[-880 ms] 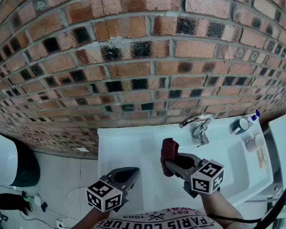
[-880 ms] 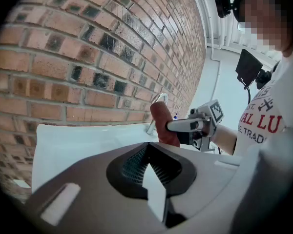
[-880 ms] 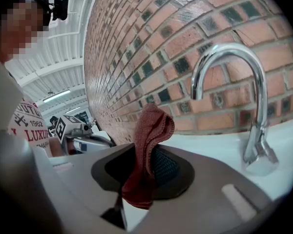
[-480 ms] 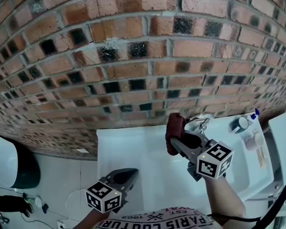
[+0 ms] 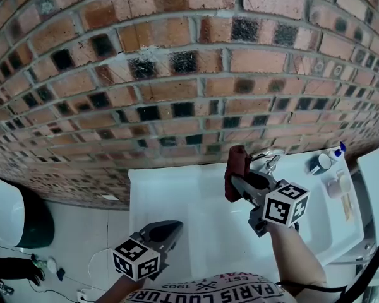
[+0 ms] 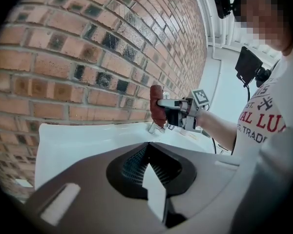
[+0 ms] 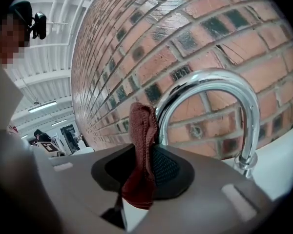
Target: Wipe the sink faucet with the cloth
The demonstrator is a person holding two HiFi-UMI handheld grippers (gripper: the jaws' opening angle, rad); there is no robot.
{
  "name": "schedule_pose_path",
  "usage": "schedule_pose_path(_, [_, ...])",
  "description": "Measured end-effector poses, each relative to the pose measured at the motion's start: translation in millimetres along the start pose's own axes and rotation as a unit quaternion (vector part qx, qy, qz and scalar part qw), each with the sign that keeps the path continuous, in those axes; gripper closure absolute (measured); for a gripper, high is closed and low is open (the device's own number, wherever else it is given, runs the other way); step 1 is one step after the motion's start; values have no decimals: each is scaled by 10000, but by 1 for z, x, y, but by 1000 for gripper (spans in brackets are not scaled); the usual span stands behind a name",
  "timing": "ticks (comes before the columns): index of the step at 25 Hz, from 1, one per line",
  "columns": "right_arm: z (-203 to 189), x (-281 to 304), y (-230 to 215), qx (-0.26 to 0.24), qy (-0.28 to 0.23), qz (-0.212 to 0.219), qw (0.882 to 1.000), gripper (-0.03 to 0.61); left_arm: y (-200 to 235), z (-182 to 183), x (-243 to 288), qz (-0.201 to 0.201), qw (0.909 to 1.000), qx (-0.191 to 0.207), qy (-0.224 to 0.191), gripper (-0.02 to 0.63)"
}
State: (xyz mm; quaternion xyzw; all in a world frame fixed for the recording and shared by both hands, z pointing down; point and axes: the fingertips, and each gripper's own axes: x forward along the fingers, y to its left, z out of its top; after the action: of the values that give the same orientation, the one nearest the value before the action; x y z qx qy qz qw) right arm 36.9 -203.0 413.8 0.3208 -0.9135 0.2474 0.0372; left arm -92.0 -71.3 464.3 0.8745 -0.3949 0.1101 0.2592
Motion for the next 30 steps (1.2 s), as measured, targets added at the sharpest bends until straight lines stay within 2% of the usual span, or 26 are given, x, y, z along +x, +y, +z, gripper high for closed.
schedule_pose_path(8, [9, -6, 0, 30, -69, -13, 10000, 488, -3, -1, 2, -35, 10000, 24, 33, 608])
schedule_pose_path(17, [43, -34, -3, -31, -509, -91, 9987, 486, -7, 1, 1, -34, 10000, 71, 28, 609])
schedule_pose_path(24, [69, -62, -18, -86, -867, -349, 9956, 486, -12, 2, 2, -64, 9999, 103, 31, 607])
schedule_pose_path(30, [78, -81, -37, -247, -965, -720, 9924, 485, -14, 3, 3, -89, 9999, 124, 34, 607])
